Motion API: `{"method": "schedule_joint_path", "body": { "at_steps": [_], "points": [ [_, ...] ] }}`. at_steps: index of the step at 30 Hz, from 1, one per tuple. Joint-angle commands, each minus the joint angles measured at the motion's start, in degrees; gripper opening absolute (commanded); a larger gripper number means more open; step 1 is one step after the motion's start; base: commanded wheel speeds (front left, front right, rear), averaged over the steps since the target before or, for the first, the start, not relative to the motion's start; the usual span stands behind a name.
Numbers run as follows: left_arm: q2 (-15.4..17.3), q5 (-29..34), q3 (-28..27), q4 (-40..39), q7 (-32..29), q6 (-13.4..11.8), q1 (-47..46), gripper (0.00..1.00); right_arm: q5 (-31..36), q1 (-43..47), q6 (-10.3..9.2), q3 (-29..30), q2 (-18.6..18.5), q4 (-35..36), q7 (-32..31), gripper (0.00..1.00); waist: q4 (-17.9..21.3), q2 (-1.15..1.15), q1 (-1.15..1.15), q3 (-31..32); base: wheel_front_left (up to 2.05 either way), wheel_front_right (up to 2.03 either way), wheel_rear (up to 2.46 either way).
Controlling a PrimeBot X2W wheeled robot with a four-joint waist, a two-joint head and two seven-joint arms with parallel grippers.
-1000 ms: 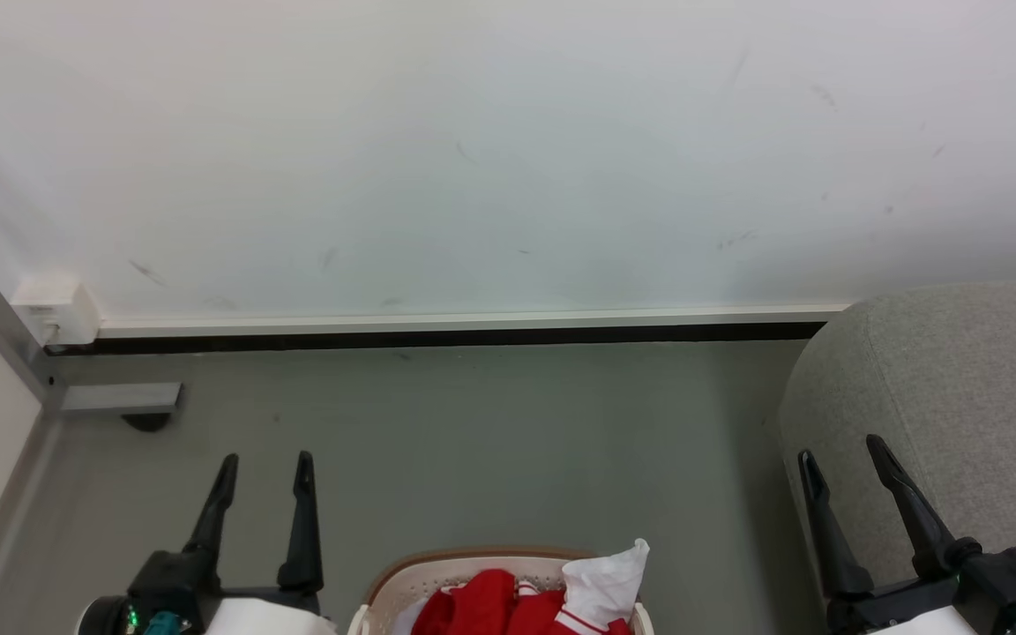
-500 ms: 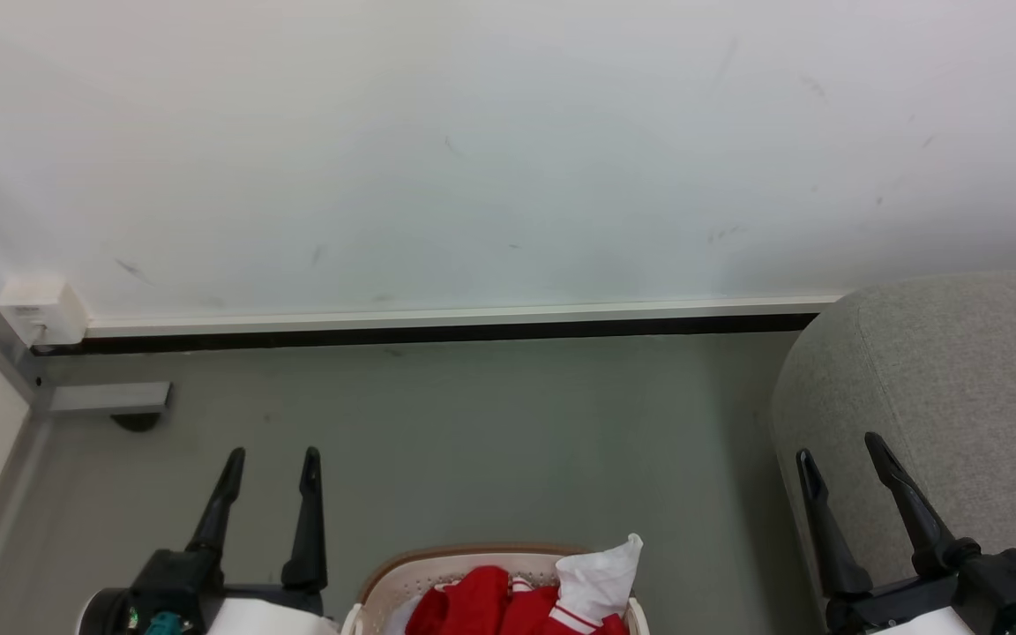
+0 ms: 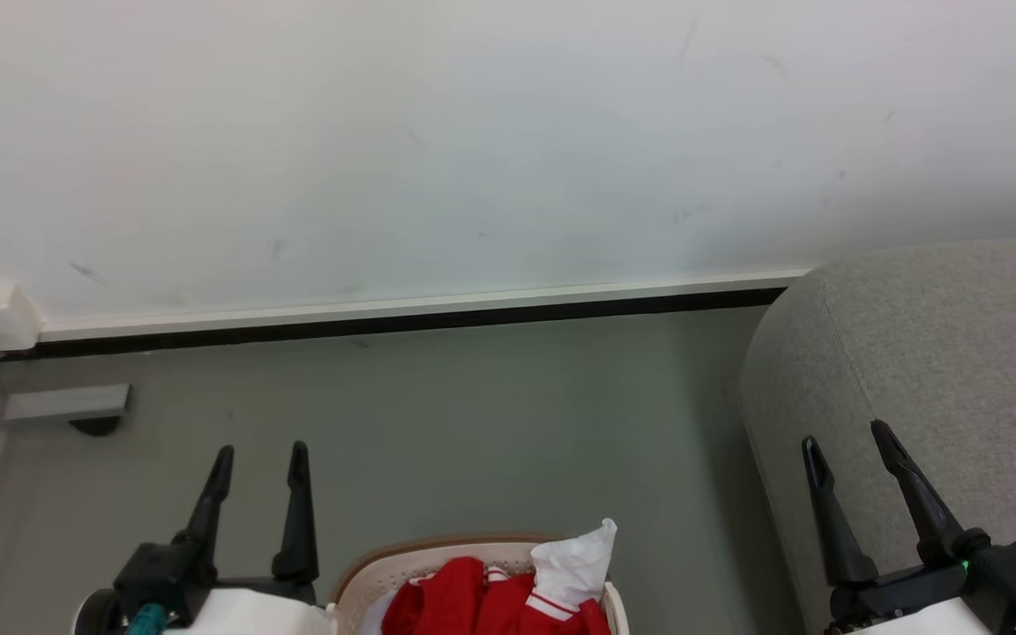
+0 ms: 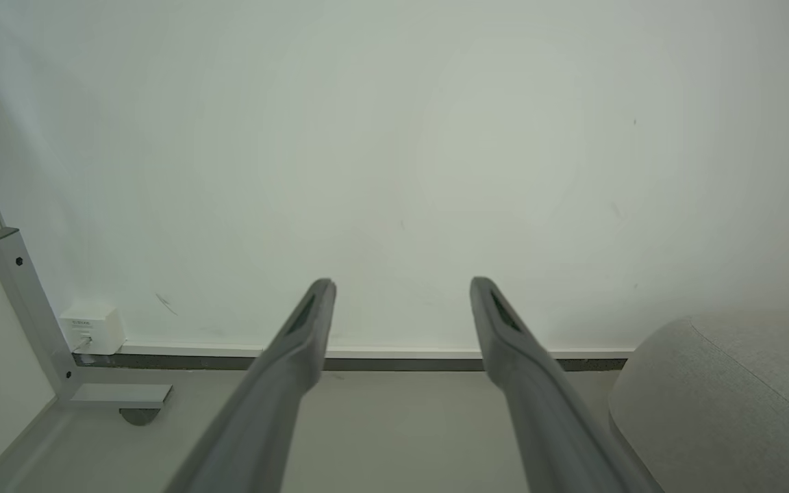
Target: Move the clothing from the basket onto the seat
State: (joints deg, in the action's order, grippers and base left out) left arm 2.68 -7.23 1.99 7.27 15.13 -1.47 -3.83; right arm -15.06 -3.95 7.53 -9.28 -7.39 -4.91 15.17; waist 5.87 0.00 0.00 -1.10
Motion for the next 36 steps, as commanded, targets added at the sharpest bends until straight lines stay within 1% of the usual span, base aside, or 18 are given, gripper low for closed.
{"method": "schedule_joint_path", "body": {
  "at_steps": [1,4,9,11,12,16,18,21,23,28,32,36],
  "points": [
    [0.37,-0.51,-0.3,0.52,0.04,0.1,-0.83,1.0,-0.72,-0.76,-0.08,-0.45,-0.56,0.68,-0.04,1.0,1.02,0.0,0.0,-1.16,0.0,0.0,0.0],
    [0.37,-1.17,-0.19,1.87,0.04,0.21,-2.03,1.0,-1.9,-1.7,-0.08,-0.9,-1.1,1.51,-0.05,1.0,2.03,0.0,0.0,-3.34,0.0,0.0,0.0],
    [0.36,-2.06,0.81,6.71,0.04,0.65,-5.13,1.0,-3.11,-3.83,-0.08,-1.39,-2.05,3.04,-0.05,1.0,3.97,0.0,0.0,-7.79,0.0,0.0,0.0],
    [0.36,-1.43,1.41,9.23,0.04,1.0,-6.78,1.0,-3.18,-5.09,-0.08,-1.64,-2.46,3.62,-0.05,1.0,4.84,0.0,0.0,-10.09,0.0,0.0,0.0],
    [0.36,-1.43,1.41,9.23,0.04,1.0,-6.78,1.0,-3.18,-5.09,-0.08,-1.64,-2.46,3.62,-0.05,1.0,4.84,0.0,0.0,-10.09,0.0,0.0,0.0],
    [0.47,-0.08,2.43,15.13,0.04,1.71,-10.76,1.0,-3.53,-8.27,-0.08,-1.75,-2.09,4.87,-0.05,1.0,6.83,0.0,0.0,-14.88,0.0,0.0,0.0],
    [1.31,0.95,2.88,19.12,0.03,2.17,-12.86,1.0,-3.64,-9.83,-0.08,-1.35,-1.45,5.7,-0.04,1.0,7.96,0.0,0.0,-17.43,0.0,0.0,0.0],
    [3.44,3.06,4.99,27.01,-0.14,3.92,-17.01,1.0,-3.99,-12.28,-0.08,-0.99,-0.35,6.66,-0.04,1.0,9.58,0.0,0.0,-20.97,0.0,0.0,0.0],
    [4.95,4.08,6.05,31.78,-0.83,4.89,-19.57,1.0,-4.02,-13.45,-0.09,-0.75,0.16,7.21,-0.05,1.0,10.51,0.0,0.0,-23.17,0.0,0.0,0.0],
    [8.03,6.35,8.63,41.27,-3.59,6.23,-24.96,1.0,-4.39,-15.82,-0.08,-0.84,1.81,7.59,-0.04,1.0,12.77,0.0,0.0,-27.94,0.0,0.0,0.0],
    [9.62,7.94,10.76,47.91,-6.86,7.06,-27.62,1.0,-4.73,-17.55,-0.09,-1.17,3.01,7.64,-0.05,1.0,14.79,0.0,0.0,-30.93,0.0,0.0,0.0],
    [10.4,8.58,12.01,53.01,-8.57,7.4,-29.33,1.0,-4.33,-19.04,-0.09,-1.38,3.33,7.44,-0.05,1.0,16.6,0.0,0.0,-32.97,0.0,0.0,0.0]
  ]
}}
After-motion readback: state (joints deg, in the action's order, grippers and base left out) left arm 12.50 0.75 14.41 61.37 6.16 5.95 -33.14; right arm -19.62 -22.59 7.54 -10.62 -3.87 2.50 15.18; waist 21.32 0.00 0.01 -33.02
